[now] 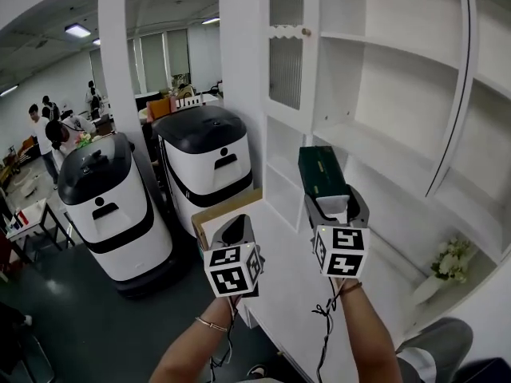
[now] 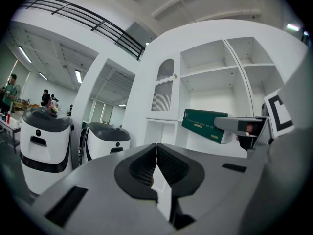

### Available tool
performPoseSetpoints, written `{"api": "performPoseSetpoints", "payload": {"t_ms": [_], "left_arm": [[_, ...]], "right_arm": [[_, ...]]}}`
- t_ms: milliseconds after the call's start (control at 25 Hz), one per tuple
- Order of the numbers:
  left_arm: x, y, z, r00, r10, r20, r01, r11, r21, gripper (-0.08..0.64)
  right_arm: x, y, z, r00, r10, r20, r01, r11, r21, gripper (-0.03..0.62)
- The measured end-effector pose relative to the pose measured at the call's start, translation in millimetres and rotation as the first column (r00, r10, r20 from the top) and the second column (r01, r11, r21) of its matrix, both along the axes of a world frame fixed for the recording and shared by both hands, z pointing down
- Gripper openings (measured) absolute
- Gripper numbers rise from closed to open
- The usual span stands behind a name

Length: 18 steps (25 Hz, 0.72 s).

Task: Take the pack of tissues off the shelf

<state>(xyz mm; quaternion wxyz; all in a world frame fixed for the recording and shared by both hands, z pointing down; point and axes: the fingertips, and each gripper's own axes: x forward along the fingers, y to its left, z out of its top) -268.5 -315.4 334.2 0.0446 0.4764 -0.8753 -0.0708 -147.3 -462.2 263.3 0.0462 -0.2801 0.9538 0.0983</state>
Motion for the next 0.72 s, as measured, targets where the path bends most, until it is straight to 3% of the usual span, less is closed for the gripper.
{"api": "performPoseSetpoints", "payload": {"t_ms": [360, 720], "left_arm": [[17.8, -22.7, 72.2, 0.994, 0.095, -0.054, -0.100, 0.991, -0.088, 0.018], [42.7, -56.1, 124.6, 0.973, 0.214, -0.084, -0.225, 0.961, -0.159, 0.018]], "right_arm": [[31.0, -16.8, 104.1, 0.993, 0.092, -0.071, -0.102, 0.980, -0.169, 0.390], [85.9, -40.0, 171.8, 0.967, 0.239, -0.091, -0.255, 0.916, -0.311, 0.390]]}}
